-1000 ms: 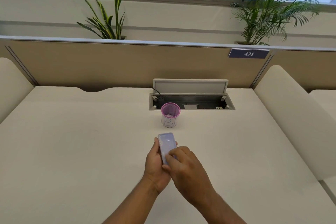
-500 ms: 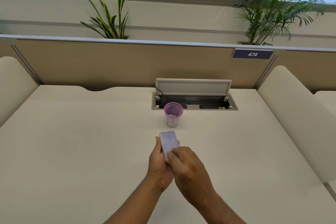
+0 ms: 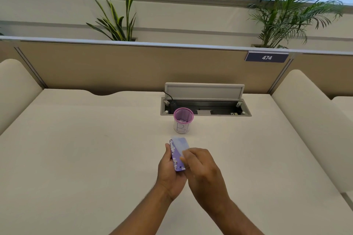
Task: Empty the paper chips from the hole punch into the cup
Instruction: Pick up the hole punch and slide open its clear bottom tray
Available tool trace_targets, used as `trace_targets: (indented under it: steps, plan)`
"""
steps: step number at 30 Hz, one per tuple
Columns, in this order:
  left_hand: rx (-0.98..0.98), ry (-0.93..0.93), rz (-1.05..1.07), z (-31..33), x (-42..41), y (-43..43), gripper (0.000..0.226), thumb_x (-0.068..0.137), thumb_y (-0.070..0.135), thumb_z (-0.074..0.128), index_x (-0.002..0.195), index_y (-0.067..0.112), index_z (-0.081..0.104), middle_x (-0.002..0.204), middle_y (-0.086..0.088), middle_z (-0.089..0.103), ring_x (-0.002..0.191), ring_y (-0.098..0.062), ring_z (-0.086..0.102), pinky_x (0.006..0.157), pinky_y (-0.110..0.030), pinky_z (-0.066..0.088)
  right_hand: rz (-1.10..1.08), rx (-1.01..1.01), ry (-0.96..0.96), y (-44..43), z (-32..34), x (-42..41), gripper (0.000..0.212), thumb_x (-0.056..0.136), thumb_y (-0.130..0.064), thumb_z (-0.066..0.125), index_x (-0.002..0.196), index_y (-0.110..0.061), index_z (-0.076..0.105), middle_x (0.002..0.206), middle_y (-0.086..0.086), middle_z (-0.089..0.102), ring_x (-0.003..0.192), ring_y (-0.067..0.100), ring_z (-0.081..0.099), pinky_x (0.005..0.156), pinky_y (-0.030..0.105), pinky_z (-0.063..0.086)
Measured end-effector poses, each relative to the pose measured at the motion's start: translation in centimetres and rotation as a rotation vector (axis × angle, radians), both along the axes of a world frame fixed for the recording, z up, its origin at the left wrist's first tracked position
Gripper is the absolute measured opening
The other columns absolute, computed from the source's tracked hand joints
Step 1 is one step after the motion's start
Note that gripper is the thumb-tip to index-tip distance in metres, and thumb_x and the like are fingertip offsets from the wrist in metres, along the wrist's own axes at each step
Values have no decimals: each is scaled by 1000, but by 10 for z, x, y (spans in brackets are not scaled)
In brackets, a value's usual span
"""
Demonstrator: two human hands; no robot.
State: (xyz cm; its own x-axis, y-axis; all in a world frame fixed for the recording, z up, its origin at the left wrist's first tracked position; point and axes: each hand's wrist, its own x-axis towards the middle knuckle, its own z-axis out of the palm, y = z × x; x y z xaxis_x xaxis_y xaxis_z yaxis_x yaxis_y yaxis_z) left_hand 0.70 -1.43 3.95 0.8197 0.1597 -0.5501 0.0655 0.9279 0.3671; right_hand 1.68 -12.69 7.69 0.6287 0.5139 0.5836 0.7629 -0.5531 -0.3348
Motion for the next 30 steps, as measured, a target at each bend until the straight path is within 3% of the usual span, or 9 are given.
trace_targets:
  steps: [4,6,9,12,16,20,23,30]
  plan:
    - [1,9,20,-2,2,-1,60,104,53,39,144,12,54,122,-18,71,106,-35,68,73,-42,68,-51,147,129,0,3,5,35,105,-31,52,103,-6,76,97,8,75,85,22,69,70,30,61]
    - [15,24,29,-6,3,-1,58,104,52,39,141,12,57,122,-17,71,106,-34,68,83,-46,64,-53,216,188,-1,5,7,43,107,-36,48,107,-5,77,97,7,76,84,20,70,75,23,59]
    - [33,47,18,-10,5,-1,53,105,51,37,129,13,64,110,-16,76,100,-34,66,90,-49,55,-92,317,271,-3,6,9,32,105,-29,54,106,-7,77,95,4,77,80,12,68,74,10,52]
    - [49,49,1,-9,5,0,52,106,52,35,120,14,68,99,-15,75,87,-30,64,78,-42,60,-182,405,357,-4,4,12,14,103,-15,64,102,-11,77,89,-3,76,77,10,67,68,21,55]
    - [56,25,-18,-6,6,0,55,106,52,34,124,12,68,101,-16,71,83,-29,61,79,-41,52,-254,545,533,-6,5,15,16,103,-14,65,94,-25,73,78,-14,74,76,13,69,65,29,57]
    - [61,4,-15,-7,8,1,56,106,52,35,124,10,68,97,-16,73,81,-29,61,77,-41,50,-345,747,774,-11,-2,25,12,101,-14,68,93,-20,76,84,-7,79,78,20,77,71,36,67]
    - [70,-1,-19,-10,9,1,56,107,52,35,124,9,68,94,-16,73,81,-29,60,74,-40,50,-439,900,947,-16,-6,34,12,99,-10,69,91,-17,75,88,5,80,82,30,80,69,33,68]
    - [62,-43,-38,-19,10,6,57,107,51,35,124,8,68,91,-14,73,79,-28,60,70,-38,51,-650,991,1026,-38,-37,51,6,97,-5,68,93,-9,71,98,16,74,81,28,78,79,45,68]
